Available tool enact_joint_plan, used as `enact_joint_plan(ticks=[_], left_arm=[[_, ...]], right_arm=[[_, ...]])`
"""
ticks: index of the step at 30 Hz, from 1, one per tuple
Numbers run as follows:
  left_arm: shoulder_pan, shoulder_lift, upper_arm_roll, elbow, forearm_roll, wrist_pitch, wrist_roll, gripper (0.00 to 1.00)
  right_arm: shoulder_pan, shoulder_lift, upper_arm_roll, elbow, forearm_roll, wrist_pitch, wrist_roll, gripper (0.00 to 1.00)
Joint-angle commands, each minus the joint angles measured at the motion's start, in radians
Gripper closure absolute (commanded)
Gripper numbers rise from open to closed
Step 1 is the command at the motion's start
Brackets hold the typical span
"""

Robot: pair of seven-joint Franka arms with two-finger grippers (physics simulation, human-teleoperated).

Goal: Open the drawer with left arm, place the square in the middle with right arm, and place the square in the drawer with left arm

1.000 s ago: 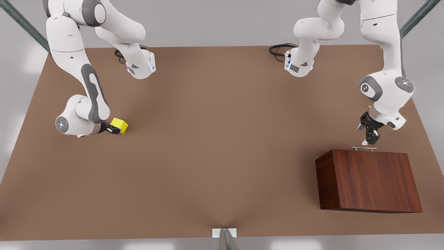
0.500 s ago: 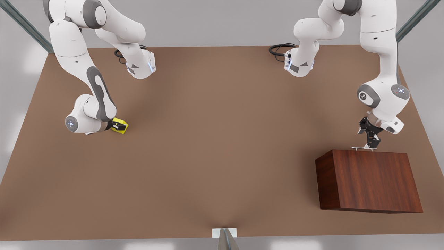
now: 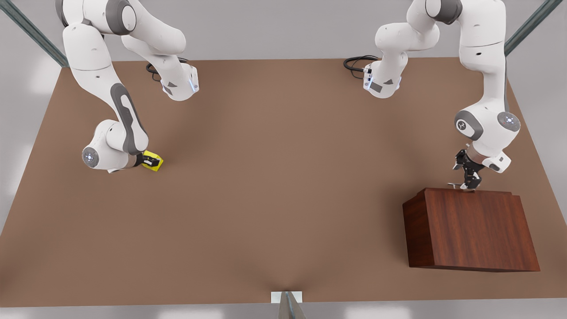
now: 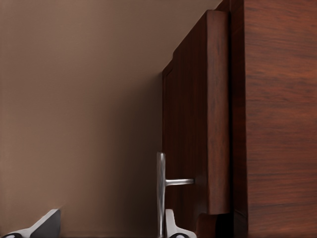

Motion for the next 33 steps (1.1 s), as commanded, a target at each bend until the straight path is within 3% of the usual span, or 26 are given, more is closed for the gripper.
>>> enact_joint_plan(ticks=[1,6,7,8,12,14,19,21,23,27,28,29,33], left_arm=[[0.0,0.0,0.0,0.0,-0.003,-0.007,0.0,0.0],[0.0,-0.028,0.0,-0.005,-0.003,-0.045,-0.002,0.0],[0.0,-0.035,0.0,-0.02,-0.004,-0.048,-0.002,0.0],[0.0,-0.042,0.0,-0.025,-0.004,-0.049,-0.002,0.0],[0.0,-0.075,0.018,-0.069,-0.004,-0.049,-0.003,0.0],[0.0,-0.085,0.023,-0.078,-0.004,-0.051,-0.003,0.0],[0.0,-0.098,0.045,-0.091,-0.004,-0.054,-0.002,0.0],[0.0,-0.123,0.057,-0.112,-0.004,-0.065,-0.002,0.0],[0.0,-0.137,0.06,-0.127,-0.004,-0.068,-0.002,0.0],[0.0,-0.18,0.074,-0.163,-0.003,-0.086,-0.002,0.0],[0.0,-0.184,0.08,-0.172,-0.003,-0.086,-0.002,0.0],[0.0,-0.201,0.081,-0.184,-0.003,-0.086,-0.002,0.0],[-0.002,-0.227,0.091,-0.216,-0.001,-0.088,0.0,0.0]], right_arm=[[0.001,-0.012,0.002,-0.001,-0.001,-0.002,0.001,0.31],[0.203,-0.064,0.032,0.114,-0.001,-0.011,0.024,0.31],[0.231,-0.061,0.094,0.13,0.01,-0.013,0.119,0.31],[0.265,-0.058,0.13,0.131,0.065,-0.003,0.194,0.31],[0.473,0.006,0.13,0.219,0.267,0.053,0.395,0.31],[0.573,0.066,0.13,0.278,0.349,0.107,0.533,0.31],[0.838,0.273,0.132,0.682,0.35,0.121,1.159,0.31],[0.855,0.328,0.181,0.784,0.346,0.122,1.293,0.31],[0.86,0.41,0.247,0.831,0.344,0.289,1.413,0.31],[0.94,0.586,0.247,0.97,0.32,0.4,1.567,0.31],[0.941,0.595,0.247,0.966,0.293,0.4,1.573,0.27],[0.94,0.601,0.247,0.966,0.295,0.403,1.587,0.0],[0.949,0.611,0.246,0.963,0.26,0.403,1.568,0.0]])
